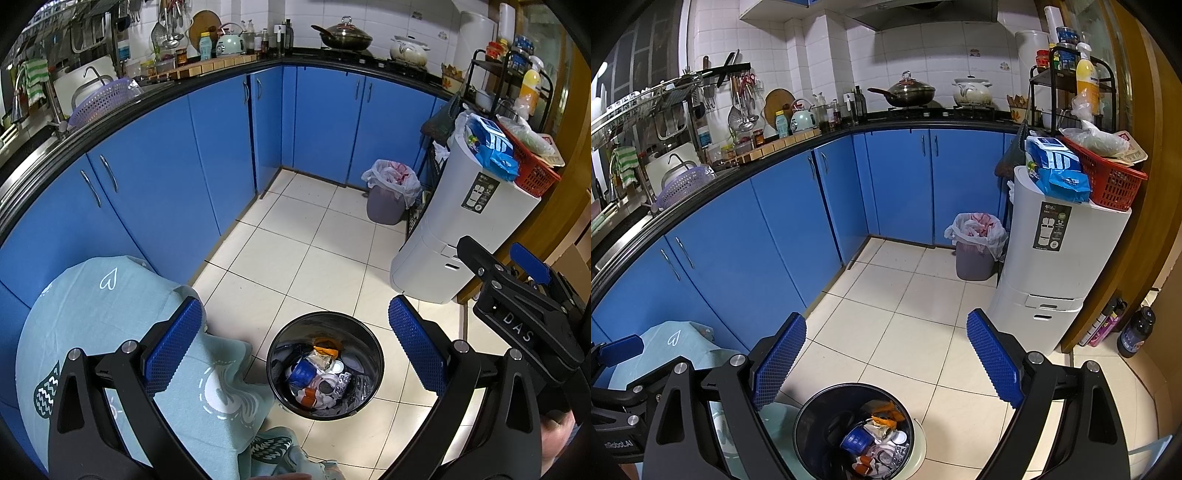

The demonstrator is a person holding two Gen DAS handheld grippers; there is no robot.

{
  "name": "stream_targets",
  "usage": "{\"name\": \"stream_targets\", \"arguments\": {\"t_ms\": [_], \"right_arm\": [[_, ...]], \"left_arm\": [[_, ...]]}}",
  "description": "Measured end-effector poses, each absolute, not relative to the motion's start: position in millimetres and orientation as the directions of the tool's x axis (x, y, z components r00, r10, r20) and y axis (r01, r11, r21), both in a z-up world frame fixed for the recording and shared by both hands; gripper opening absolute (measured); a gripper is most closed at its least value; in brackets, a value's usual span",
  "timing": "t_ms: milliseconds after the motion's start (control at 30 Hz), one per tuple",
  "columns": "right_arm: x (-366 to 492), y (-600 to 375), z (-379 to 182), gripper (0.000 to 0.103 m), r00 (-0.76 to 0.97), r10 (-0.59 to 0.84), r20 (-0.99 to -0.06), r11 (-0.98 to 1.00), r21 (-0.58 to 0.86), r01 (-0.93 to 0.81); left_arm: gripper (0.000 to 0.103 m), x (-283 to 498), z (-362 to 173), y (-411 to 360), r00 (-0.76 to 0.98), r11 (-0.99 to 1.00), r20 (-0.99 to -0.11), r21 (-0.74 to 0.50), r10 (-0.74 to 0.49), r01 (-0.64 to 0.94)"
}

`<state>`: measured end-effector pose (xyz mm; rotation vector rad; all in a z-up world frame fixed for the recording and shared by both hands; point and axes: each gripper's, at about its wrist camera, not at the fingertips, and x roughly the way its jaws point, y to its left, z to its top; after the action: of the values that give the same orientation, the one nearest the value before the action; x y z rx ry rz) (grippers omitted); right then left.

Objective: Collect trash

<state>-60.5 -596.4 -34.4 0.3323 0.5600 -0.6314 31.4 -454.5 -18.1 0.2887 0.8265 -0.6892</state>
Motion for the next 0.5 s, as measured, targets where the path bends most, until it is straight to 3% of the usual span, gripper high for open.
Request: {"name": "stream_targets", "arguments": {"t_ms": [500], "right_arm": [[-60,-587,-25,0.087,0.675,-0.461,-0.576,0.775,0.109,0.622]], "left_arm": [[0.1,29,-10,-442,0.485,0.752,-0.747,-0.031,-0.455,0.658]]}}
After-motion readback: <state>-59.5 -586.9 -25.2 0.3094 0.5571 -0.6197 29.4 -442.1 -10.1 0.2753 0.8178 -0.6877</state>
